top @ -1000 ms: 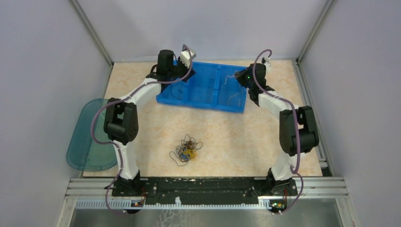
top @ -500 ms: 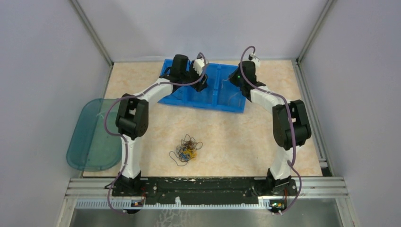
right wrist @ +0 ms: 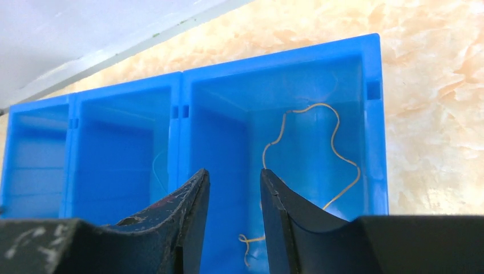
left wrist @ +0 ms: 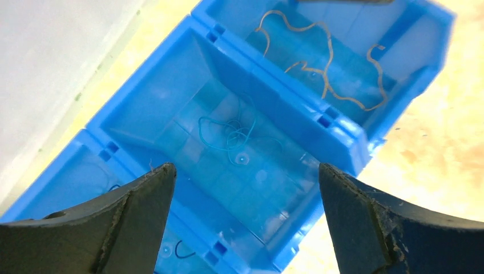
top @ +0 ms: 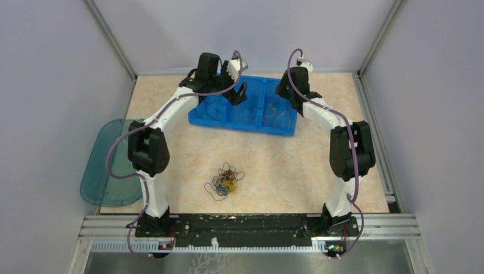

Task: Untangle the cables
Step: Adjust the cable in the bin, then move the bin to the center of the board.

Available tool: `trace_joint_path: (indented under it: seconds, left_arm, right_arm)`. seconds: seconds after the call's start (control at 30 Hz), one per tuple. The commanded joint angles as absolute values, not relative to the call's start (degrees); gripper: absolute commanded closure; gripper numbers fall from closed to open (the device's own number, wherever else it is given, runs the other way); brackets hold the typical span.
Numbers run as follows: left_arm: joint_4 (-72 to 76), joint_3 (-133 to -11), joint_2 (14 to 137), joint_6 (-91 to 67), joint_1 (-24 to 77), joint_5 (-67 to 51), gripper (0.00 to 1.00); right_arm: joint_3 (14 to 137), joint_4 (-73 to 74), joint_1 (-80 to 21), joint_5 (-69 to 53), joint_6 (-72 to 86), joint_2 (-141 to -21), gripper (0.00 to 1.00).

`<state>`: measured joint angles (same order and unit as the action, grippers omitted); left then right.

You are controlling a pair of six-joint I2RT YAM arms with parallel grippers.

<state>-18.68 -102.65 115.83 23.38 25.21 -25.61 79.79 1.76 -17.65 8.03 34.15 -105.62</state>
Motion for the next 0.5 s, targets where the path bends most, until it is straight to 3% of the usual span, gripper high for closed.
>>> trace_joint_path:
  seconds: [0.0,0.23,0.47]
  left_arm:
    - [-28.1,-105.7,108.0,21.3,23.6,-28.3,0.00]
    - [-35.2,-101.5,99.1,16.9,16.8,-31.5,0.00]
    - [-37.8,-80.7,82.7,24.5,10.0,-38.7,0.00]
  right_arm:
    - [80.2,3.4,-18.6,9.8,30.9,-100.7,0.60]
    - [69.2,-2.0,-24.5,7.4,24.1,-88.9,0.52]
    - [52.7,-9.1,-40.6,-5.5,14.8,-78.8,0.50]
